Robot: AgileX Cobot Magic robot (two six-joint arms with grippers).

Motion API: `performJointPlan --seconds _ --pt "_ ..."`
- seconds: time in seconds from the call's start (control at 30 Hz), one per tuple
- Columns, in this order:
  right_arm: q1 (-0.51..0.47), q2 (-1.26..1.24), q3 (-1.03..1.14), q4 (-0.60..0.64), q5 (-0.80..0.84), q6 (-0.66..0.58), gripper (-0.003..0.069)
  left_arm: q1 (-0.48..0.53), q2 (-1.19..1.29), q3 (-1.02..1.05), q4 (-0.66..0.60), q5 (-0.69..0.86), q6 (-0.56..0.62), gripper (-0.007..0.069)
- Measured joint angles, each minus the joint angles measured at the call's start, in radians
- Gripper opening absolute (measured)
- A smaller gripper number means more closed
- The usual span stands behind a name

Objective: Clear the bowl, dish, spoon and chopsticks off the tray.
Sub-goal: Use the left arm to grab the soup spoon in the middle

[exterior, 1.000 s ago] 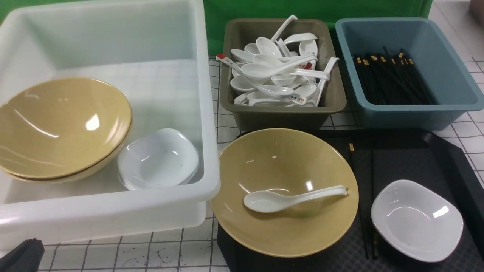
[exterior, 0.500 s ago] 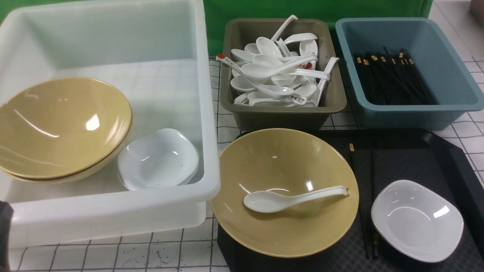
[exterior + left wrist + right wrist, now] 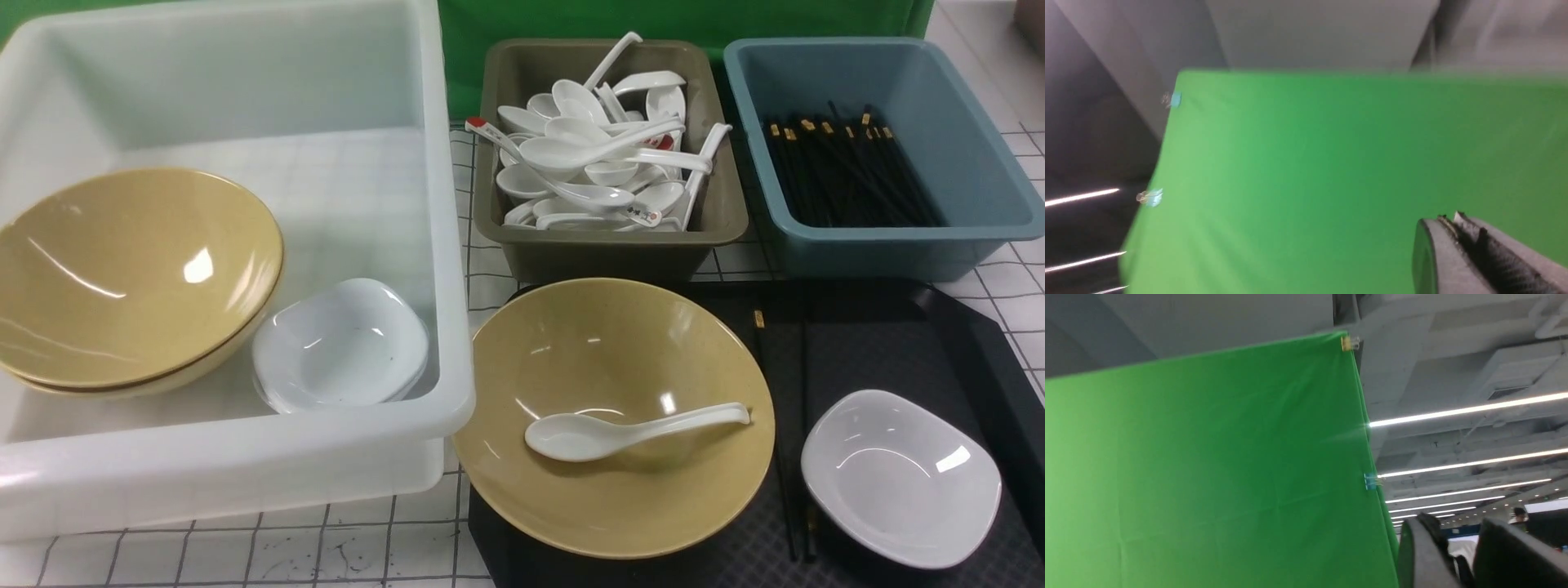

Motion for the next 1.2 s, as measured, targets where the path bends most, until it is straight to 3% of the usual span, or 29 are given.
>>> performJointPlan --seconds 0.13,0.27,0.37,0.4,0.5,0.53,0.63,0.8,0.87,0.97,1.07,1.2 --pt "0.000 0.005 -0.119 0.000 0.109 -0.004 0.0160 0.000 0.051 -0.224 0.069 0.229 -0.086 -0.0013" --pt "0.000 0.082 -0.338 0.000 0.348 -0.014 0.0048 0.000 0.237 -0.498 0.158 0.547 -0.117 -0.0013" --pt "0.000 0.155 -0.454 0.000 0.509 -0.037 0.0036 -0.007 0.380 -0.597 0.172 0.680 -0.135 -0.0013" --pt "0.000 0.220 -0.510 0.000 0.645 -0.065 0.0036 -0.045 0.495 -0.651 0.169 0.782 -0.152 -0.0013" --pt "0.000 0.319 -0.569 0.000 0.863 -0.095 0.0036 -0.151 0.660 -0.719 0.123 0.969 -0.157 -0.0013" --pt "0.000 0.319 -0.571 0.000 0.877 -0.098 0.0036 -0.160 0.671 -0.723 0.118 0.969 -0.155 -0.0013" --pt "0.000 0.418 -0.588 0.016 1.127 -0.202 0.0036 -0.364 0.870 -0.820 -0.005 1.191 -0.053 -0.0013" --pt "0.017 0.495 -0.588 0.089 1.371 -0.416 0.0036 -0.606 1.112 -0.950 -0.177 1.347 0.153 -0.0011" --pt "0.026 0.510 -0.588 0.120 1.411 -0.468 0.0036 -0.653 1.167 -0.979 -0.209 1.365 0.214 -0.0006" --pt "0.057 0.533 -0.561 0.219 1.455 -0.588 0.0036 -0.755 1.359 -1.085 -0.267 1.388 0.412 0.0061" --pt "0.081 0.534 -0.531 0.247 1.459 -0.626 0.0036 -0.801 1.480 -1.162 -0.270 1.401 0.565 0.0165" --pt "0.112 0.534 -0.500 0.258 1.454 -0.634 0.0036 -0.814 1.624 -1.261 -0.275 1.446 0.646 0.0329"
